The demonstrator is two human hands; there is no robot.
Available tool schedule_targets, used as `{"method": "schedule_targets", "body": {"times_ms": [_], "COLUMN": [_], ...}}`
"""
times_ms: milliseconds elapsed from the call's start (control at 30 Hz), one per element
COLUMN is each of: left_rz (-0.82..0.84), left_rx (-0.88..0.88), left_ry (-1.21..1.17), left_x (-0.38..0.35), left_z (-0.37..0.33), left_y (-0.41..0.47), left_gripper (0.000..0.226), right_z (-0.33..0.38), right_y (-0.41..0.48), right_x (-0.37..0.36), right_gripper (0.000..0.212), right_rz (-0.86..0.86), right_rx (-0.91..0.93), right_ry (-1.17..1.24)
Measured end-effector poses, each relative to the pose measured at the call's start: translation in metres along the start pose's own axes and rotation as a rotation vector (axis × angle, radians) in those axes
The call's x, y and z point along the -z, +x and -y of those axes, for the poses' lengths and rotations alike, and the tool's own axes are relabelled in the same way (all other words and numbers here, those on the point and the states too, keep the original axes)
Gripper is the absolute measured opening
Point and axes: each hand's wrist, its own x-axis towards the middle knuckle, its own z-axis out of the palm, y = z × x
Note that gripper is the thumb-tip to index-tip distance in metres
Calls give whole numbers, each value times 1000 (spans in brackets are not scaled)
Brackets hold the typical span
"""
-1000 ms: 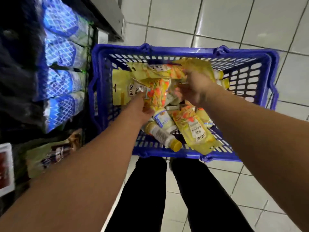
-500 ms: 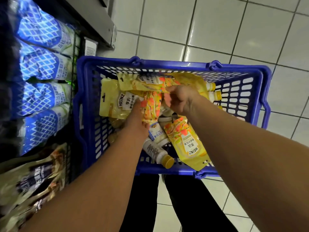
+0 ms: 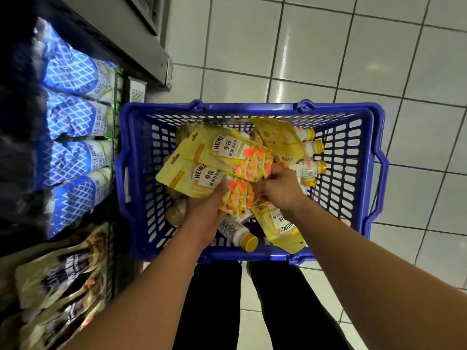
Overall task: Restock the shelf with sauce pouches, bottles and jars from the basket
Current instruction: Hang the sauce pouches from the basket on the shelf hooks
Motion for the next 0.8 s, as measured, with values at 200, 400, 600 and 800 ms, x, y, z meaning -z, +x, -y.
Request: {"method": "schedule_targets", "body": {"times_ms": [200,400,600,800], "left_rz": [-86,-221,-64,233], "left_rx": [70,47,-43,56], "left_ry": [29,158,404,547], "left_x": [-13,-10,13,18], "left_z": [-6,4,-2,-24], "left_y": [11,22,23,7], "left_gripper": [71,43,29,52], "right_z": [-15,-34,-39,-34], "right_y": [-14,-20,-13,-10], "right_x": [-8,-14,8,21], "right_gripper": [35,36,76,58], "right_rz": [28,5,-51,313], "right_rx": [-72,-161,-72,-70], "right_ry": [45,49,107,-21]}}
